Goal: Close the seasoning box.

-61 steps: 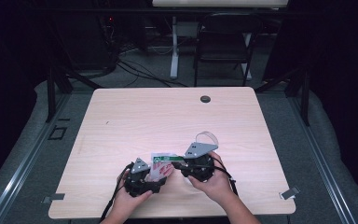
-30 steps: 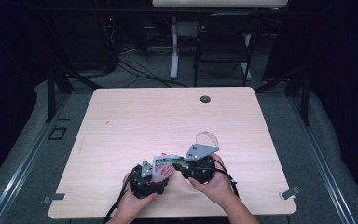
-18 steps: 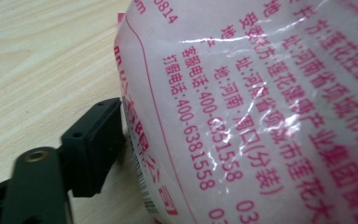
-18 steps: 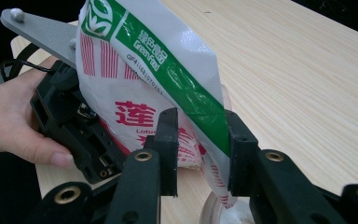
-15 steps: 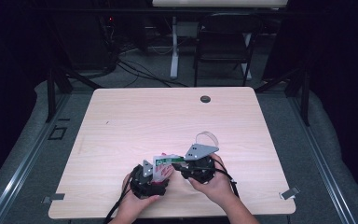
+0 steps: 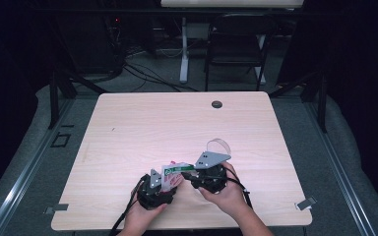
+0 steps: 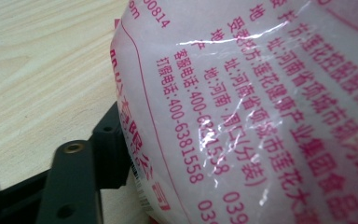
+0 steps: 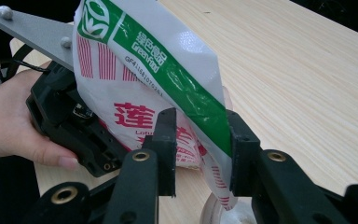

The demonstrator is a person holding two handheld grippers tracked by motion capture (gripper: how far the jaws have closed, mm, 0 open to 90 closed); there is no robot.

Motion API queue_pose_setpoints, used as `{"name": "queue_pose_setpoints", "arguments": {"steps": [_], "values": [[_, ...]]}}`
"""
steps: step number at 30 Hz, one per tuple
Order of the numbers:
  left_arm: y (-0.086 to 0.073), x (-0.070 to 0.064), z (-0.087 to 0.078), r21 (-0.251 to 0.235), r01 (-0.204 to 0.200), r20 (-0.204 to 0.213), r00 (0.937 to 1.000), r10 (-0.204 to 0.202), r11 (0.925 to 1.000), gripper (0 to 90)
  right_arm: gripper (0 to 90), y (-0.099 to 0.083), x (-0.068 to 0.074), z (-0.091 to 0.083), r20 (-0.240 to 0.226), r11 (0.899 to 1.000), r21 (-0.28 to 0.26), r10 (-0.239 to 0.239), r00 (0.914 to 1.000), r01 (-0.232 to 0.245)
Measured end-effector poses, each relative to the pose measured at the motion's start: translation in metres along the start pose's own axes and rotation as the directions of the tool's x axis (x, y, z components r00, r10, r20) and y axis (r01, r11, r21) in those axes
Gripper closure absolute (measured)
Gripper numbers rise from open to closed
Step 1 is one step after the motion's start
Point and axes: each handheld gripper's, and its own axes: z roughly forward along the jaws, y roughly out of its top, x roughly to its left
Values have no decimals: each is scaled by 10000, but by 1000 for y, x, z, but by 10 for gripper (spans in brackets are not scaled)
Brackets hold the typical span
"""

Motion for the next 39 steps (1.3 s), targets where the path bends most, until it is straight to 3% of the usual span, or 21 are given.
{"name": "queue_pose_setpoints", "arguments": {"steps": [15,28,35,39], "values": [[-1,2,-2,-259,258,-42,9997,-259,9993,508,693,0,1,1,-40,10000,-81,11,10000,-11],[1,5,-6,-405,-19,40,10000,20,9992,577,689,2,1,-1,-97,9997,-224,-41,9999,38],[5,7,-13,-456,-377,-315,9988,363,9982,587,659,3,1,-3,-192,9993,-380,41,9998,-48],[7,9,-17,-567,-349,-413,9986,326,9978,588,638,3,0,-5,-101,9991,-417,36,9999,-41]]}}
